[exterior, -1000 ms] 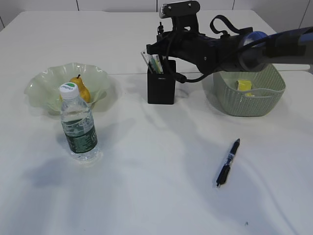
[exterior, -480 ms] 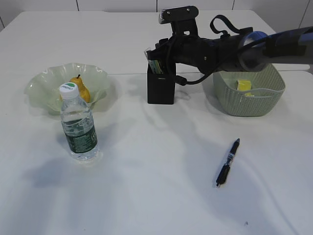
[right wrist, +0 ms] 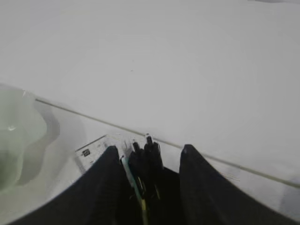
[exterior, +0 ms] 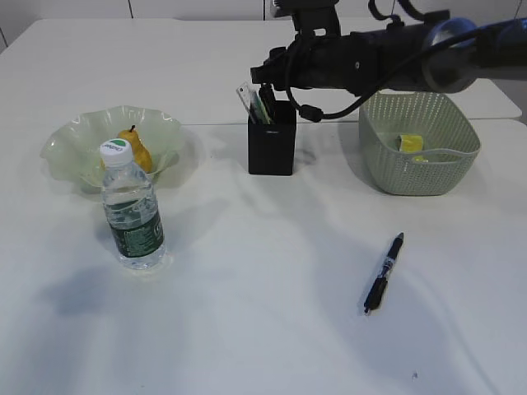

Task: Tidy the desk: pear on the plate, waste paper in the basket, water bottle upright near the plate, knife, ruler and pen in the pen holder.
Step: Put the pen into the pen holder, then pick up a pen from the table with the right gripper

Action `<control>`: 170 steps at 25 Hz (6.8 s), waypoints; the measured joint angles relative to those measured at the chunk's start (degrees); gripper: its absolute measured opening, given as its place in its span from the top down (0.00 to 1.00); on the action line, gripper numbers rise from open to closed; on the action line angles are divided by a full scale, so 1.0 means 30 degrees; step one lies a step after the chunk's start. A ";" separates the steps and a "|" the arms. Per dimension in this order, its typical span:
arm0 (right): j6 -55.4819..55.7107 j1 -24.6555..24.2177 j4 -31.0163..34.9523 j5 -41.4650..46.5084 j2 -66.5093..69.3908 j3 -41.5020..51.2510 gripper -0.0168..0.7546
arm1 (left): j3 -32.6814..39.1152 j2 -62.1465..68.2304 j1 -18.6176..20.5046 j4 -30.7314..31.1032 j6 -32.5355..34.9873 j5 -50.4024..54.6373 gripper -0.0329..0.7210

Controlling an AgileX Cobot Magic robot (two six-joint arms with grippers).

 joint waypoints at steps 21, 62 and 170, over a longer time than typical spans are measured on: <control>-0.0072 0.0000 -0.1855 1.9215 -0.7164 0.0000 0.56 | 0.0000 0.0000 0.0000 0.0000 0.0000 0.0340 0.49; -0.6386 0.0000 -0.1732 1.7653 -1.2248 0.9898 0.56 | 0.0000 0.0000 0.0000 0.0000 0.0000 0.0340 0.49; -3.2793 -0.0252 -0.0404 1.5423 -0.3093 0.9582 0.86 | 0.0000 0.0000 0.0000 0.0862 0.0000 -0.2070 0.49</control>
